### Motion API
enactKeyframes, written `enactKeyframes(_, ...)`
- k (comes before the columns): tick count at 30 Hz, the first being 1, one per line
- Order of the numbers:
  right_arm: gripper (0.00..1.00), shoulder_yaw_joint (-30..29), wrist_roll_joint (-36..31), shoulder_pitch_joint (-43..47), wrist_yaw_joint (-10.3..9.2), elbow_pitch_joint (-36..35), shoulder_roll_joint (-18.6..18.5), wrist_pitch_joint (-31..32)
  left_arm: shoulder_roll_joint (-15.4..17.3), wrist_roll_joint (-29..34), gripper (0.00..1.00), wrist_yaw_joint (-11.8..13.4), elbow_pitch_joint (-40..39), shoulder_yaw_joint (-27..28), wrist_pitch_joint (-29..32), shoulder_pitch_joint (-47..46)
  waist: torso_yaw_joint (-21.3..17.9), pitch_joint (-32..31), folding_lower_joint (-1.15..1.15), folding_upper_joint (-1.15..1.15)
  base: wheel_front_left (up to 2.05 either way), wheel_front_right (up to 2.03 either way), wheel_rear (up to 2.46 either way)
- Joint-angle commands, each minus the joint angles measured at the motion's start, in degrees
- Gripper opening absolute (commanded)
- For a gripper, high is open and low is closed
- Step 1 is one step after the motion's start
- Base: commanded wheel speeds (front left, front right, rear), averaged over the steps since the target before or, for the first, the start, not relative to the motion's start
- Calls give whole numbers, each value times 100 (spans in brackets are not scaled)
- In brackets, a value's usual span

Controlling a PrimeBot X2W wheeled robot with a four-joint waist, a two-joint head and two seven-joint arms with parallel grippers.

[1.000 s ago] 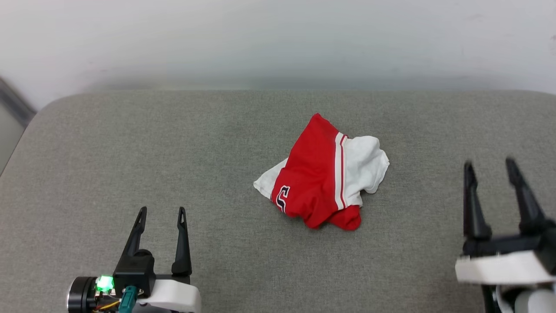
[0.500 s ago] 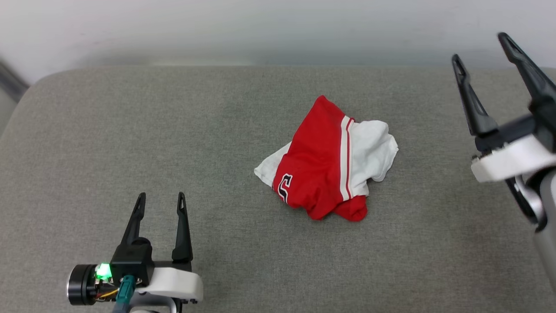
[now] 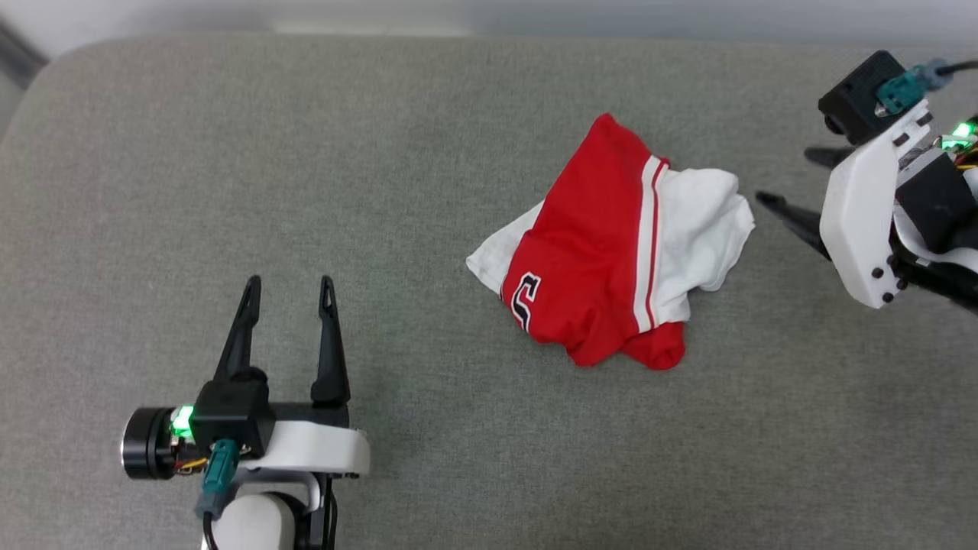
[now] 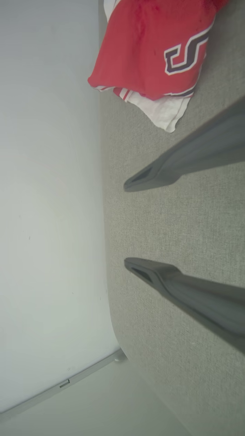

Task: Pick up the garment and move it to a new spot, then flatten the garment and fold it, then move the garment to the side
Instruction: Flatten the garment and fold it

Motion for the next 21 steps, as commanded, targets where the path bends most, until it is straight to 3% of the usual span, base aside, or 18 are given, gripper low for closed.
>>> enactKeyframes(1, 100, 50, 114, -138, -4, 21, -48, 122, -6, 3, 100, -8, -27, -14, -15, -88, 108, 195, -1, 0, 0, 0, 0)
enactKeyframes(7, 100, 607, 604, -726, -4, 393, -66, 1090, -50, -58, 100, -12, -109, -137, -15, -446, 345, 724, -1, 0, 0, 0, 0)
enactKeyframes(14, 100, 1208, 738, -824, -3, 997, 119, 1085, -68, -198, 100, 89, -179, -319, -15, -714, 576, 1154, -1, 0, 0, 0, 0)
enactKeyframes(19, 100, 2006, 917, -474, 11, 1076, 72, 1116, -67, -262, 100, 168, -154, -368, -15, -748, 585, 1197, -1, 0, 0, 0, 0)
enactKeyframes(20, 91, 2101, 947, -474, 15, 1061, 47, 1070, -69, -264, 100, 179, -136, -362, -15, -738, 571, 1173, -1, 0, 0, 0, 0)
enactKeyframes(21, 2, 2158, 970, -502, 23, 1043, 33, 994, -68, -259, 100, 190, -116, -342, -15, -716, 547, 1136, -1, 0, 0, 0, 0)
